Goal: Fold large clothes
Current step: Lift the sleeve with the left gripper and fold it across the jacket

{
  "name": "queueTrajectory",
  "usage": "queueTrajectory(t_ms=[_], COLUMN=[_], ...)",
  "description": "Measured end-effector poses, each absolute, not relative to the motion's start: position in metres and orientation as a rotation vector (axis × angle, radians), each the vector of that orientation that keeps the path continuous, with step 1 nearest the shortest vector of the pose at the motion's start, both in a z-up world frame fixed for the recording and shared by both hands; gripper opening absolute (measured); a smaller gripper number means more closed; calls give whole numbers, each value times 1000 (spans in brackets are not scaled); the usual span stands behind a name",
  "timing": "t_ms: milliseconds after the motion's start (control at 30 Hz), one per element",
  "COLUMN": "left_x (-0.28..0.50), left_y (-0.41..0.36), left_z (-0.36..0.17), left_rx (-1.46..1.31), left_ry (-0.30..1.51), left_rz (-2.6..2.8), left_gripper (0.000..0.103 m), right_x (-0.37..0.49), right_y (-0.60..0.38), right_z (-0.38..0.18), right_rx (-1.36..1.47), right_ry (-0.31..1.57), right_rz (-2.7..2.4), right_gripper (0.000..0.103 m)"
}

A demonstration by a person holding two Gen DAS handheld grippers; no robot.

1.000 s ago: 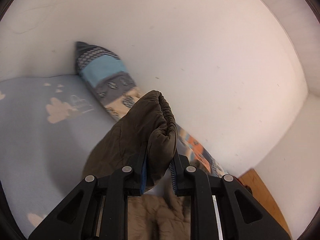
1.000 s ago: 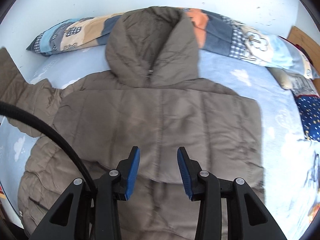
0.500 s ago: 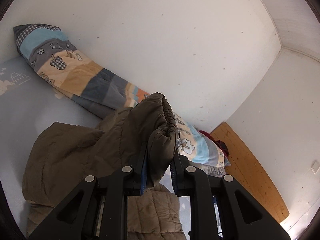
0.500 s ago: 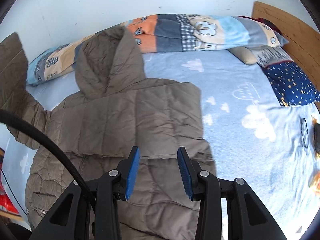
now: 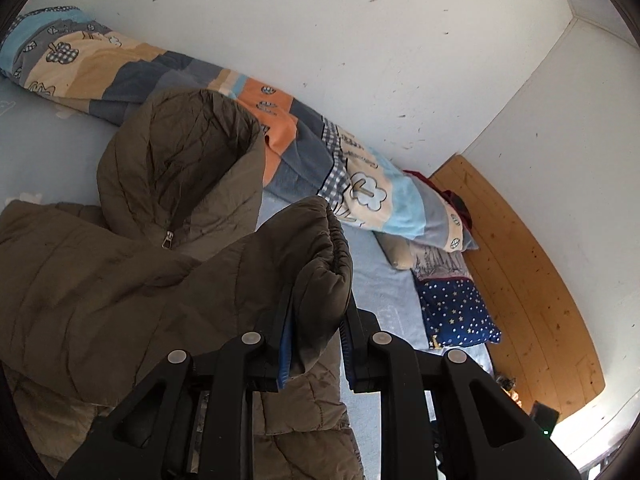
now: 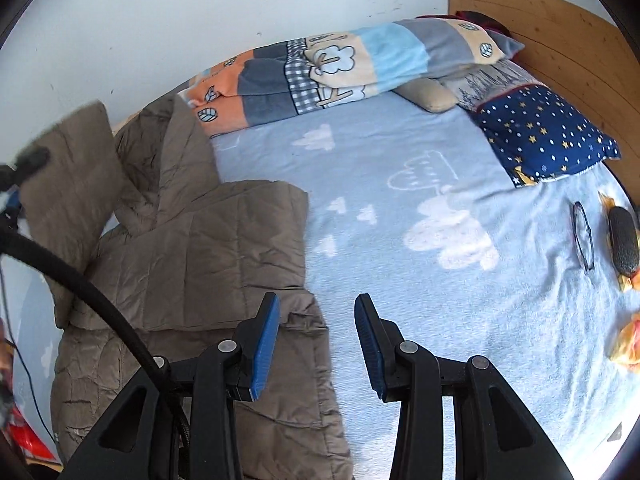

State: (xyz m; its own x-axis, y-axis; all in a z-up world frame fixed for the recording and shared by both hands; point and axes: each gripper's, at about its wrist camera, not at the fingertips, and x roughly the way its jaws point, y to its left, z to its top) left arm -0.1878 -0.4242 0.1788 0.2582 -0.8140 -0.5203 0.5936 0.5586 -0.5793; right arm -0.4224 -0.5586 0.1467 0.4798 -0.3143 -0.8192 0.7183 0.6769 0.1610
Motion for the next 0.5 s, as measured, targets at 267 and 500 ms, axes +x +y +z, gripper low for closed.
queueTrajectory(t_ms=[267,500], left_x=[-216,-232], left_y=[-458,-479], left_z=[129,96], left_rx=[-191,-108], left_ry=[972,1026], left_rz=[-934,-924], left_gripper=[18,19], right_x=[-427,-425], right_y=[-565,-566], right_z=[149,148], right_rx=[561,567], right_ry=[832,831], right_rz=[-651,-638], right_gripper=[42,42])
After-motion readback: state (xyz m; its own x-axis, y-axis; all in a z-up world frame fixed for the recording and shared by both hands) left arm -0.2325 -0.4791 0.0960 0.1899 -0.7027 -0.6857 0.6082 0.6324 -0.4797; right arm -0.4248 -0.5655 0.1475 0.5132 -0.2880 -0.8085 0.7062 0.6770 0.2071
